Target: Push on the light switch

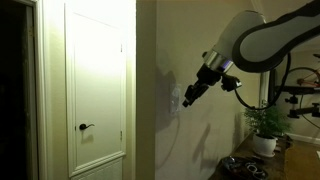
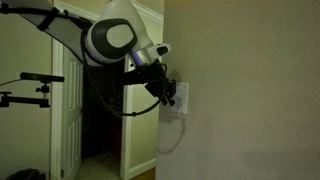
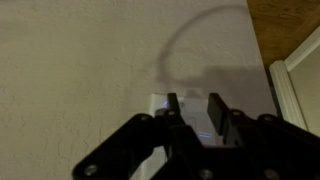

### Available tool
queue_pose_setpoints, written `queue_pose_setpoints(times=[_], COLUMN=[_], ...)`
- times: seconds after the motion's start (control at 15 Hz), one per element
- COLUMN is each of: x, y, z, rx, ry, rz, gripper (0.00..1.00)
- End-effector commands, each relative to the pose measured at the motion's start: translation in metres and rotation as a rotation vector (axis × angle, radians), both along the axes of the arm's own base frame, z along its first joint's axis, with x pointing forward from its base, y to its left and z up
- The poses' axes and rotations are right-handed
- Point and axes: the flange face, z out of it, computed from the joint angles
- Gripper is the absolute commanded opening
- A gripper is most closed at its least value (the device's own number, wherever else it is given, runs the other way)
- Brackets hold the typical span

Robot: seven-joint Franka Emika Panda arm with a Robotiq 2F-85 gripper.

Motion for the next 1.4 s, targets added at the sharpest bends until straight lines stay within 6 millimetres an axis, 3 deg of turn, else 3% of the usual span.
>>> queue_pose_setpoints(times=[0.0, 0.27, 1.33], x=[0.009, 0.015, 0.046], y=[0.000, -0.004, -0.011], z=[-0.003, -0.008, -0.009], rx=[0.036, 0.056, 0.097], ry=[-0.034, -0.055, -0.115], rz=[-0.004, -0.016, -0.038], gripper=[0.07, 0.00, 0.04])
